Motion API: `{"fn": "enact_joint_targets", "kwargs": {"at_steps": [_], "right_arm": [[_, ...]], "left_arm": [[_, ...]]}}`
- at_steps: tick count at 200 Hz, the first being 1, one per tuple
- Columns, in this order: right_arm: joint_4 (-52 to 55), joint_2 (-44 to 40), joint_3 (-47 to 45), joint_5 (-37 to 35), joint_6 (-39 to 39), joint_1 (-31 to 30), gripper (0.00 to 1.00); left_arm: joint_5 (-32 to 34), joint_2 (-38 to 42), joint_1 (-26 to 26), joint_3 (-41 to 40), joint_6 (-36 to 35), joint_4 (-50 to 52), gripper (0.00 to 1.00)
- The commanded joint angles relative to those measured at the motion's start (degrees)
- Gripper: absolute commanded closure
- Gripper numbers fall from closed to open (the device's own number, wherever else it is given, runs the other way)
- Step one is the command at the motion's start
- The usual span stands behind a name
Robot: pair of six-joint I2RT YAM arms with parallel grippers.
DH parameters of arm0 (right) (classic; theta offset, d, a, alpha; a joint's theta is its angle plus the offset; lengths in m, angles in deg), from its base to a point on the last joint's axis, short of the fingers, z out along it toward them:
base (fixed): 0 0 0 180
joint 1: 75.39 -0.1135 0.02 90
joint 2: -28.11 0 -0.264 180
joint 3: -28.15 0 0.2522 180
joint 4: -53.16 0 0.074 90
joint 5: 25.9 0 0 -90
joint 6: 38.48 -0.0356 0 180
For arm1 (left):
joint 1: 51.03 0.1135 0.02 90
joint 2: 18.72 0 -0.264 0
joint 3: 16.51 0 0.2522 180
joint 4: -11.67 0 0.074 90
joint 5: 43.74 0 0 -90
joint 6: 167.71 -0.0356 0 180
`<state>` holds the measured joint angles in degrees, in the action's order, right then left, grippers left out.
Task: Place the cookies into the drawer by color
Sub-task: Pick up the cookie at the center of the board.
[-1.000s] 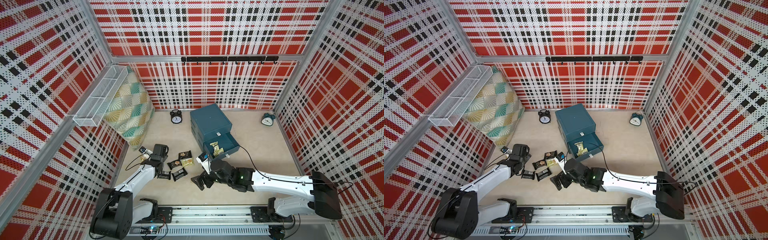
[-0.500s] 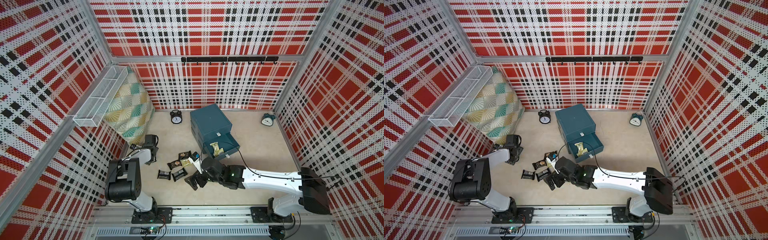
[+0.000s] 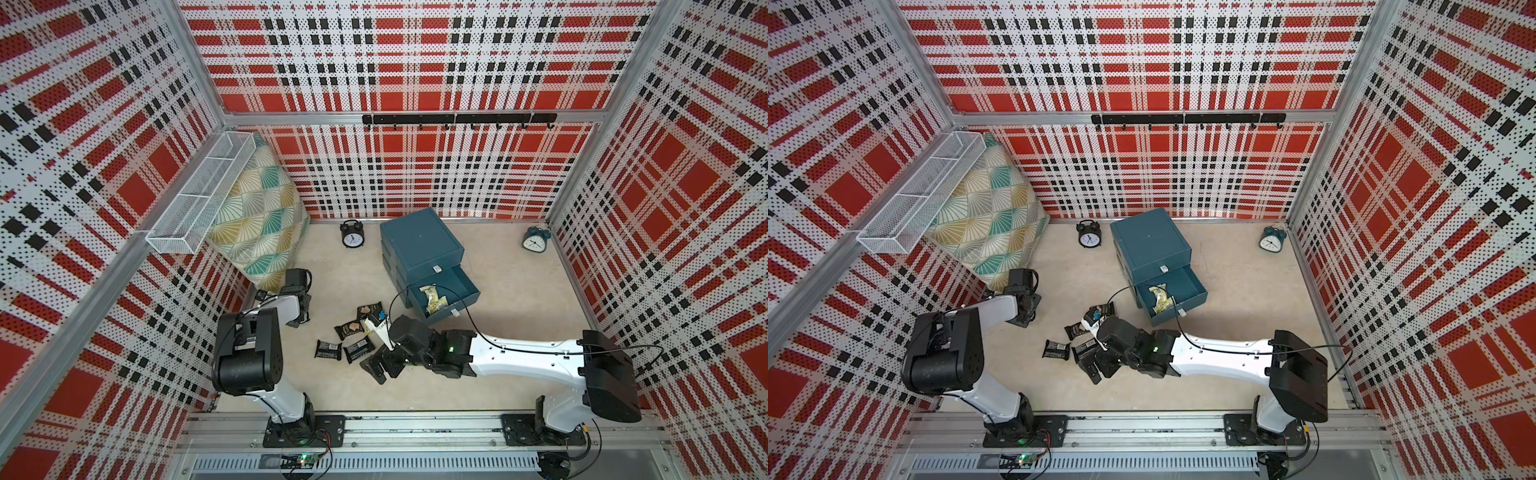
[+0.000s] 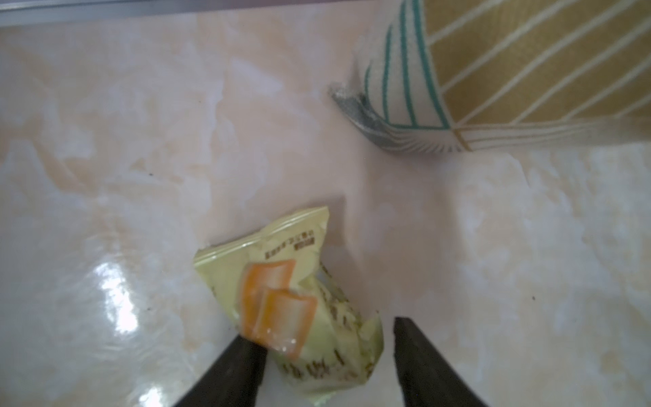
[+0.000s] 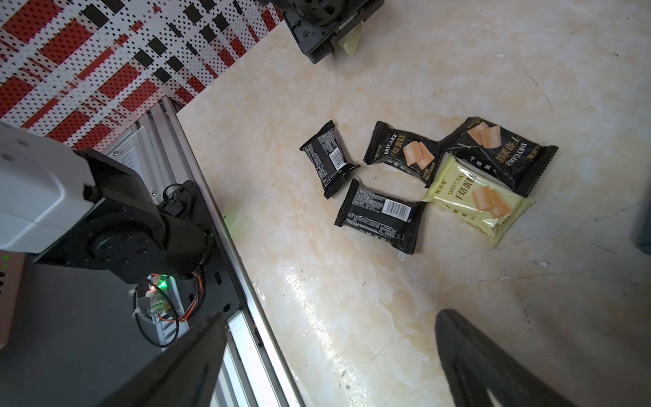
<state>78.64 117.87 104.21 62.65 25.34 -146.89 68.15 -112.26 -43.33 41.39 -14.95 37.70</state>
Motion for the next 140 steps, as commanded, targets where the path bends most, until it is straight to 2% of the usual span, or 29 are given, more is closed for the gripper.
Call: {"fn": "enact_joint_targets", "kwargs": {"at_steps": [1, 11, 24, 46, 53, 87, 140], "right_arm": [[0.07, 0.47, 0.10, 0.05, 0.34, -0.48, 0.00], [-0.10, 0.37, -0.24, 0.05, 0.30, -0.48, 0.00], [-0.36, 0.20, -0.64, -0.12, 0.21, -0.48, 0.00], [-0.74, -0.27, -1.44, -0.20, -0.04, -0.54, 0.00], [-0.83, -0.52, -1.72, -0.30, -0.10, -0.51, 0.00], [-1.00, -2.06, -3.21, -1.41, -0.50, -0.49, 0.00], [-0.37, -6.55, -6.27, -9.02, -3.47, -0.48, 0.00]], "left_arm": [[1.80, 1.50, 0.13, -1.92, 0.79, 0.11, 0.54], [2.18, 2.18, -0.21, -2.42, 0.63, 0.12, 0.66], [2.49, 2.71, -0.52, -2.83, 0.59, 0.12, 0.72], [2.98, 2.87, -1.62, -3.01, 0.27, 0.19, 0.75], [3.07, 2.97, -2.05, -3.09, 0.19, 0.20, 0.79], [4.36, 4.16, -6.43, -2.60, -0.15, 0.86, 0.79], [4.99, 7.42, -18.27, -1.68, -0.56, 1.44, 0.80]]}}
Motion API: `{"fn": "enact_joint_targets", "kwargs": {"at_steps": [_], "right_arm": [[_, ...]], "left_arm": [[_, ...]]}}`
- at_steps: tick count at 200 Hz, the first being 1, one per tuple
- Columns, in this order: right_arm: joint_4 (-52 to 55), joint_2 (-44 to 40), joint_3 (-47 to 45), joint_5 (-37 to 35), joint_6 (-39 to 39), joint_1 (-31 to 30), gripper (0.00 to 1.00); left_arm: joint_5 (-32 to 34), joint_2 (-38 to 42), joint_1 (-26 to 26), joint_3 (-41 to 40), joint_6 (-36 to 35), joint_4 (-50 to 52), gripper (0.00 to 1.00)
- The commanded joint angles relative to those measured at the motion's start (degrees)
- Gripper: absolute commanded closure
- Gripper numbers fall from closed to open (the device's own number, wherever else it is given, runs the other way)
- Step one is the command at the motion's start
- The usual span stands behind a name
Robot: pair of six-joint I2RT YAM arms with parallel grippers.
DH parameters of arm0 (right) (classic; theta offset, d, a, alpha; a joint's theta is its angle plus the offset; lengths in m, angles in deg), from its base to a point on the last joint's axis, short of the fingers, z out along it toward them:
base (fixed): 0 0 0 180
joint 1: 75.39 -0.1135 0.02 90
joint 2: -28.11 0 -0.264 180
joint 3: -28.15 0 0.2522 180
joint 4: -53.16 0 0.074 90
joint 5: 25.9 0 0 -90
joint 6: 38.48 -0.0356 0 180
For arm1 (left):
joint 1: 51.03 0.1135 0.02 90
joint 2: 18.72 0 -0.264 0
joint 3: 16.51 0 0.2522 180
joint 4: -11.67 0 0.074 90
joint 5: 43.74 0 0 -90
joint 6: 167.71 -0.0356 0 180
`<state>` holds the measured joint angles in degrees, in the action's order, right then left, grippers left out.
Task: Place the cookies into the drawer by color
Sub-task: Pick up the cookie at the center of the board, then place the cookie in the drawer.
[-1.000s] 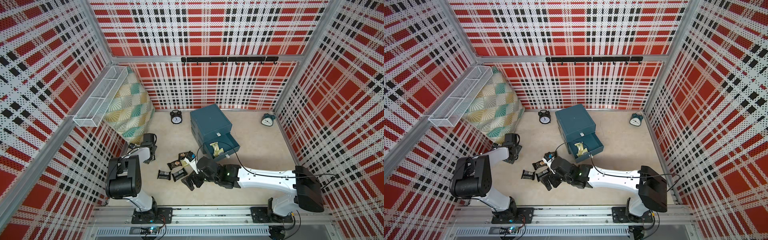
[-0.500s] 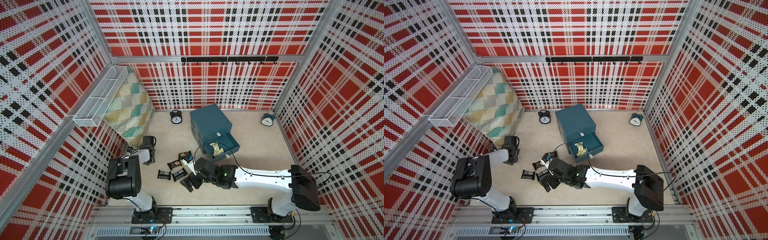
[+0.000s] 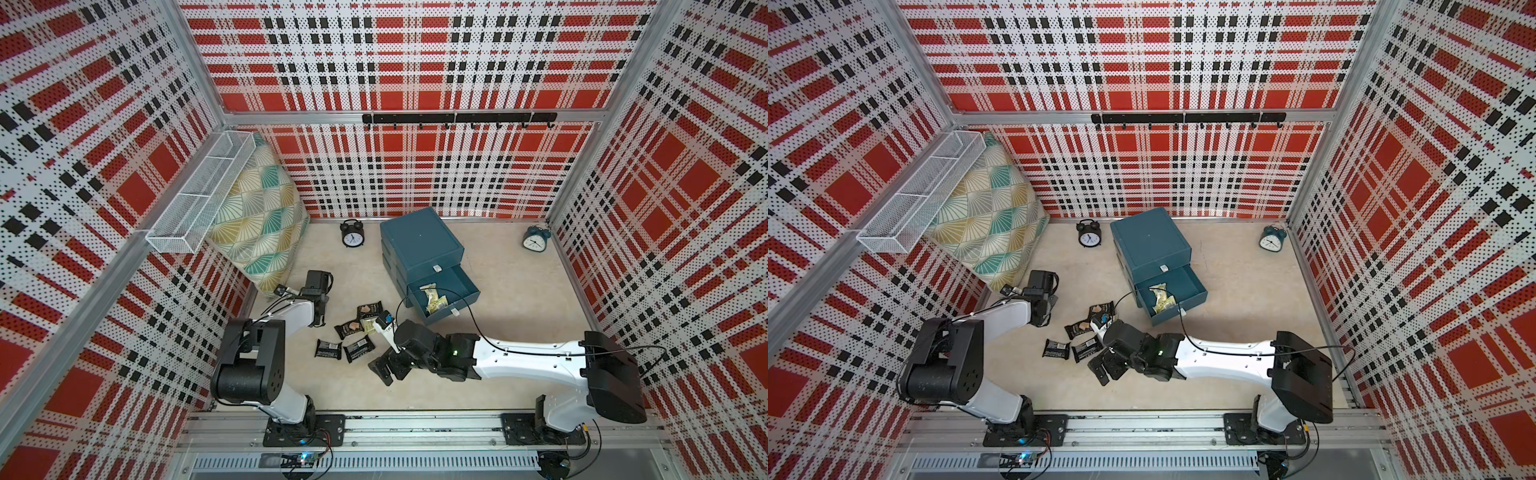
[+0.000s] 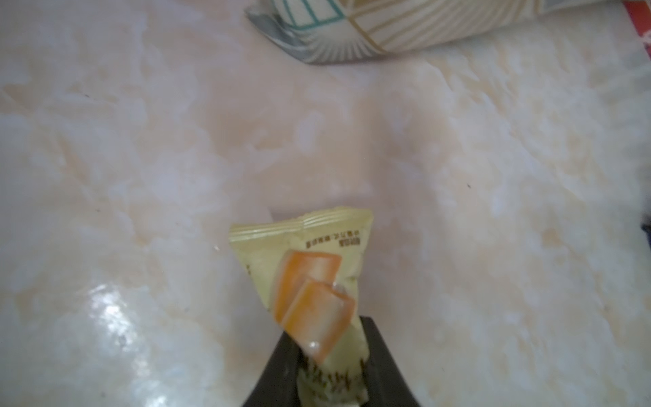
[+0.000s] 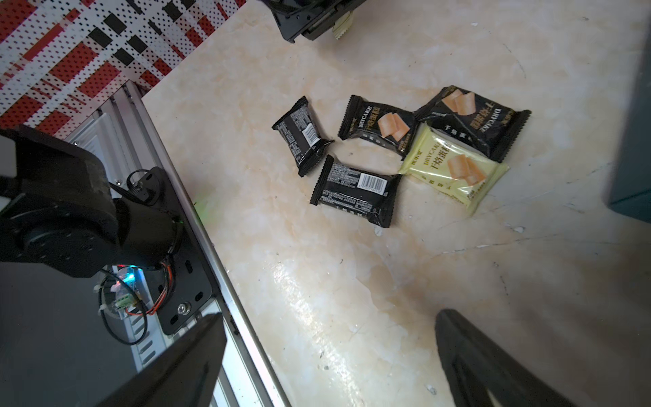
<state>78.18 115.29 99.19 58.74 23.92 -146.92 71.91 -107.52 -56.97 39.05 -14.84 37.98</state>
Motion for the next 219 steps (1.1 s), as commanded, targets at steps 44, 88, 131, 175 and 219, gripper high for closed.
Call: {"fn": "enact_joint_targets", "kwargs": {"at_steps": [44, 88, 131, 175, 219], "right_arm": [[1.68, -11.34, -5.80, -13.01, -7.32, 0.31, 0.00], [3.27, -22.80, -13.07, -17.04, -12.62, 3.57, 0.00], [6.13, -32.81, -18.79, -18.20, -16.24, 7.79, 0.00], [10.06, -39.35, -21.83, -19.13, -18.79, 10.71, 0.00], [10.99, -42.91, -24.34, -19.03, -19.74, 11.86, 0.00]], "left_arm": [[1.45, 5.28, -17.32, 3.39, -4.39, 0.98, 0.80], [2.89, 7.78, -28.17, 5.73, -6.62, 0.72, 0.80], [5.82, 10.85, -38.86, 8.52, -10.06, -0.68, 0.80], [7.42, 11.55, -46.28, 12.17, -13.45, -2.68, 0.80], [4.07, 7.84, -50.21, 16.51, -20.74, -7.38, 0.80]]}}
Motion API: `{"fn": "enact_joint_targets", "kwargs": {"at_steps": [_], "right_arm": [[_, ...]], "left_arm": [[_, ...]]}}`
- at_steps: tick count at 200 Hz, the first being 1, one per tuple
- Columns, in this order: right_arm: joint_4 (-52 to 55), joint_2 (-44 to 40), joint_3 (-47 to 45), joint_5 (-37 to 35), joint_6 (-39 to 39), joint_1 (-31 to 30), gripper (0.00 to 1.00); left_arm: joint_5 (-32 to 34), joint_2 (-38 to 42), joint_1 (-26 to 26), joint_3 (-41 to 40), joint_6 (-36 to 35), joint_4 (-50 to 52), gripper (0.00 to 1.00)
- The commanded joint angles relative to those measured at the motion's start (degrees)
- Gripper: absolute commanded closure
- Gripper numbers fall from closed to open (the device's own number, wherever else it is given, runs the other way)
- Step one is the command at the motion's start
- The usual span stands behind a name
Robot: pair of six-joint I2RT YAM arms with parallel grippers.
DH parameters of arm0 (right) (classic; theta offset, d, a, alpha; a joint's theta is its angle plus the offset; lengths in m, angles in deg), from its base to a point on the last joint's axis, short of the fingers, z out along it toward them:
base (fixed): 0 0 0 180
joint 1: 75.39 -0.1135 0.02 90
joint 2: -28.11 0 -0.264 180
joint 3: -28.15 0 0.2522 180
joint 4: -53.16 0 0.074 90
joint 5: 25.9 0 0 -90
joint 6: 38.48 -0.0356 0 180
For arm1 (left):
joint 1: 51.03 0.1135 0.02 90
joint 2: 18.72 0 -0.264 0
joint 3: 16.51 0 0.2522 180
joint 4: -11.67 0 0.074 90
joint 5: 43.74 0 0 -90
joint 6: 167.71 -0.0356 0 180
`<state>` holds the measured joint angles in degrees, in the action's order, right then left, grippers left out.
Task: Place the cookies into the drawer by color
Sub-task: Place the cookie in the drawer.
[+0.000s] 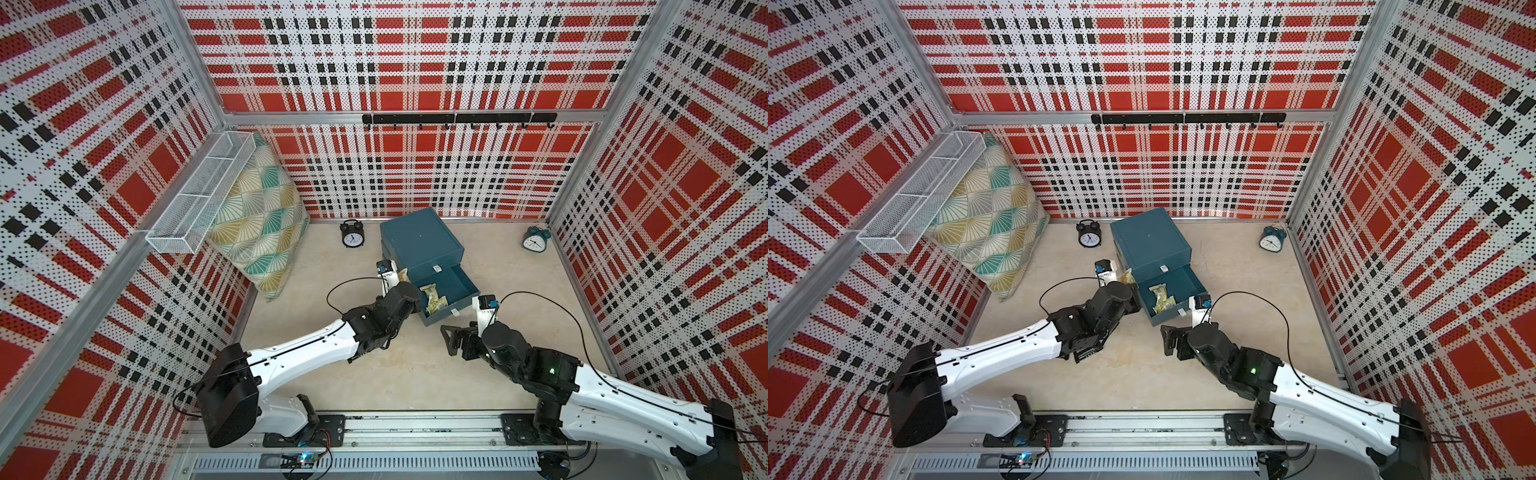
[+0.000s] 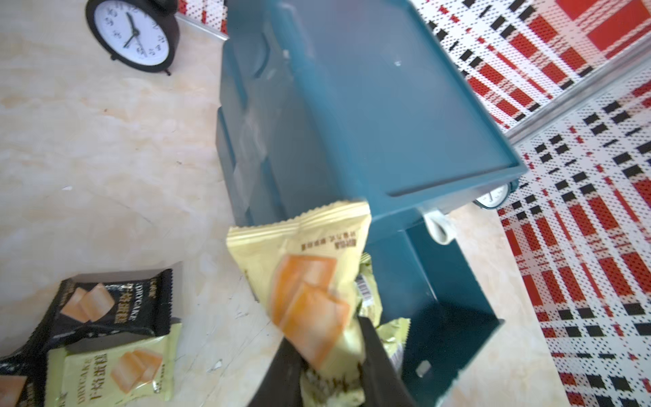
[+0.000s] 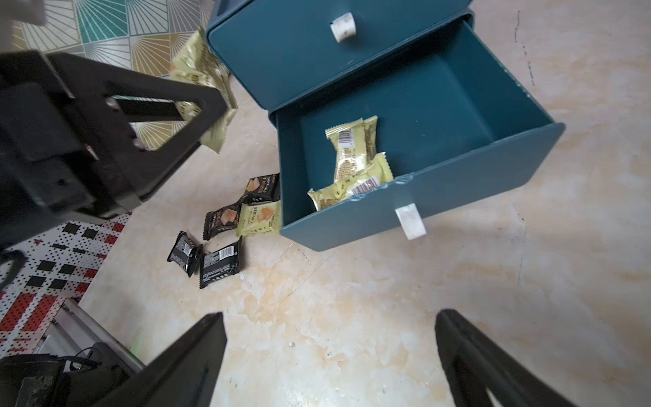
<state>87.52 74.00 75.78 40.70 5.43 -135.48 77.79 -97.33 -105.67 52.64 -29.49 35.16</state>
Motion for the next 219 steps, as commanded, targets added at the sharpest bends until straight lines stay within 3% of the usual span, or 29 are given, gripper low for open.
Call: {"fn": "enact_joint_targets", "kwargs": {"at_steps": [1, 67, 83, 108, 135, 181, 187, 219], "right_arm": [[1.65, -1.70, -0.96, -1.02, -1.27, 0.47, 0.00], [2.20, -5.22, -3.60, -0.60, -2.09, 0.77, 0.00], [2.48, -6.19, -4.15, -0.26, -2.08, 0.77, 0.00], [2.71, -7.37, -4.52, 0.33, -2.00, 0.77, 0.00], [2.87, -8.06, -4.93, 0.91, -1.64, 0.77, 0.00], [0.41, -7.66, -4.90, 4.35, 1.07, 0.77, 0.00], [-0.33, -7.34, -4.80, 5.40, 1.73, 0.77, 0.00], [-5.01, -4.11, -4.08, 11.00, 5.10, 0.57, 0.00]], "left_arm": [[-2.04, -2.43, -1.61, 3.03, -6.29, -4.73, 0.80], [-11.43, -13.78, -2.29, 12.15, -13.38, -10.00, 0.77], [-14.90, -15.73, -2.27, 13.74, -14.32, -10.99, 0.70], [-17.37, -16.41, -2.33, 14.50, -14.81, -11.32, 0.48], [-16.04, -12.91, -2.19, 11.05, -14.31, -12.10, 0.29], [-15.94, -1.72, 2.05, -1.33, -11.55, -14.43, 0.10], [-16.40, -0.30, 2.95, -2.99, -11.18, -14.50, 0.00], [-18.43, 6.49, 8.58, -11.05, -9.93, -14.09, 0.01]]}}
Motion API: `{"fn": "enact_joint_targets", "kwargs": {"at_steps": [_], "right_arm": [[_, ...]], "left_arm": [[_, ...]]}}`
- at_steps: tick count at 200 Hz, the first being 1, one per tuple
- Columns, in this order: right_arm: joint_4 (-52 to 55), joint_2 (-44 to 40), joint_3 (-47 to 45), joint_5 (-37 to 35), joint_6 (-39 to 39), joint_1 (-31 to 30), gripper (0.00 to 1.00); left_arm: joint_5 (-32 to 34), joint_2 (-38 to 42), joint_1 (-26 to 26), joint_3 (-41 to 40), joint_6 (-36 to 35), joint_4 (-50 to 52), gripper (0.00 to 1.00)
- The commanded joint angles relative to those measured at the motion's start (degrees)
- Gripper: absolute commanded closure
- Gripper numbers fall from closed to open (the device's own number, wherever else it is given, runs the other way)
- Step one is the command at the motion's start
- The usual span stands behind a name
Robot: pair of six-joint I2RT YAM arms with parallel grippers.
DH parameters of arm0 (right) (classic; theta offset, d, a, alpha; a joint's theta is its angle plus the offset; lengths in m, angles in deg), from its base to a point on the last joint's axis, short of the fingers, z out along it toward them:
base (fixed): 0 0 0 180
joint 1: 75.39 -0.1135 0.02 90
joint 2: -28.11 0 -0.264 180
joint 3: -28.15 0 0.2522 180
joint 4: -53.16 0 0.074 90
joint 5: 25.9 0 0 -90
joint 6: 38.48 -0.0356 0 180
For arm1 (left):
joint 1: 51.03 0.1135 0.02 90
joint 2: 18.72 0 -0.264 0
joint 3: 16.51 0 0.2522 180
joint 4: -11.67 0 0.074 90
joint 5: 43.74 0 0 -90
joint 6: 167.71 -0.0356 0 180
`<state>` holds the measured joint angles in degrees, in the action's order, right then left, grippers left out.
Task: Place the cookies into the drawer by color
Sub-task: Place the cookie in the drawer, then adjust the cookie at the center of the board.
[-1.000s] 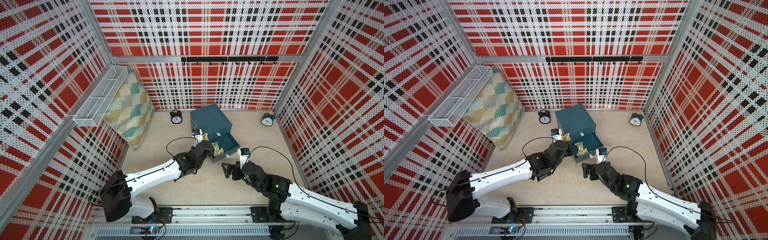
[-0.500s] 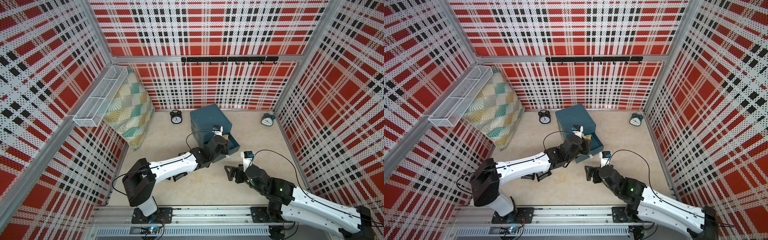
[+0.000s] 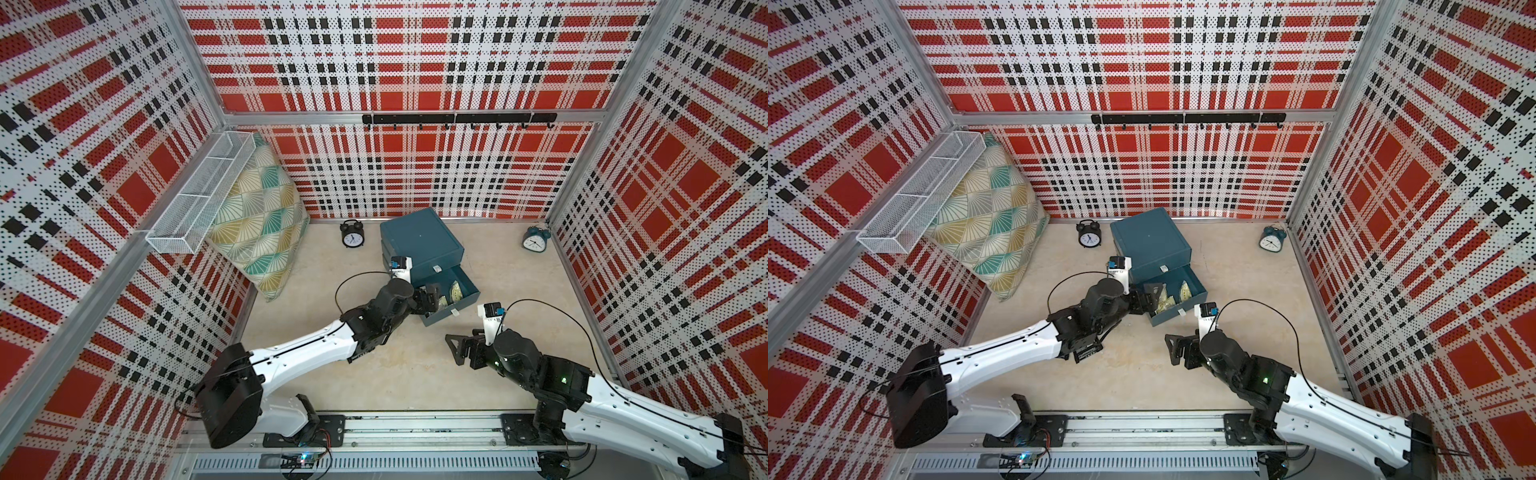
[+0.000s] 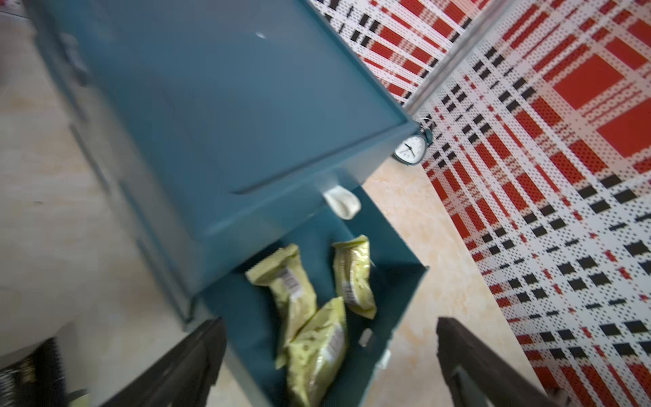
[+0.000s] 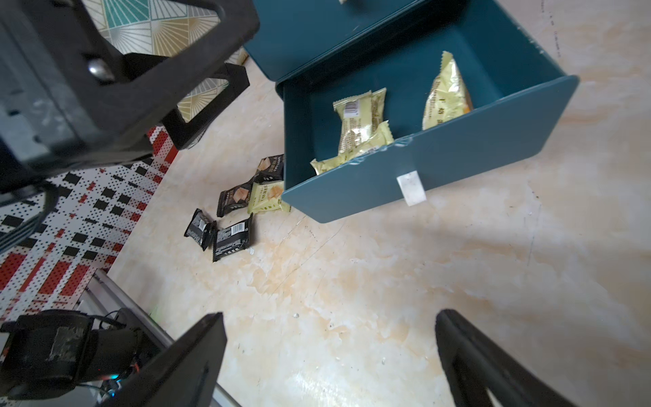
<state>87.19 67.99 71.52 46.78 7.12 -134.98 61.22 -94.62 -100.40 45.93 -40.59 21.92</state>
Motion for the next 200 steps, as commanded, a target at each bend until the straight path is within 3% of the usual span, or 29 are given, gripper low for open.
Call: {"fn": "enact_joint_targets", "kwargs": {"at_steps": [1, 37, 60, 95, 133, 200], "right_arm": [[-4.83, 2.10, 0.19, 5.06, 3.52, 0.04, 0.00], [-7.54, 9.30, 3.54, 5.92, 6.39, -3.34, 0.00], [-7.27, 14.99, 7.32, 3.78, 8.07, -5.91, 0.01], [-6.83, 21.77, 11.18, 2.89, 8.16, -6.99, 0.08], [-7.00, 24.10, 12.40, 2.73, 7.18, -6.94, 0.15], [-6.74, 23.23, 11.37, 2.59, 6.17, -7.00, 0.13]], "left_arm": [[-1.91, 3.98, 3.49, -4.58, 1.23, -0.78, 0.01], [-6.16, 9.03, 10.92, -12.00, 1.56, -0.62, 0.00], [-9.23, 10.21, 15.83, -15.35, 0.90, -0.54, 0.10], [-12.23, 8.68, 21.04, -17.81, -0.23, -0.27, 0.45], [-11.45, 4.58, 21.65, -17.84, -1.66, 0.64, 0.83], [-7.28, -6.84, 17.48, -15.26, -2.91, 0.57, 0.86]]}}
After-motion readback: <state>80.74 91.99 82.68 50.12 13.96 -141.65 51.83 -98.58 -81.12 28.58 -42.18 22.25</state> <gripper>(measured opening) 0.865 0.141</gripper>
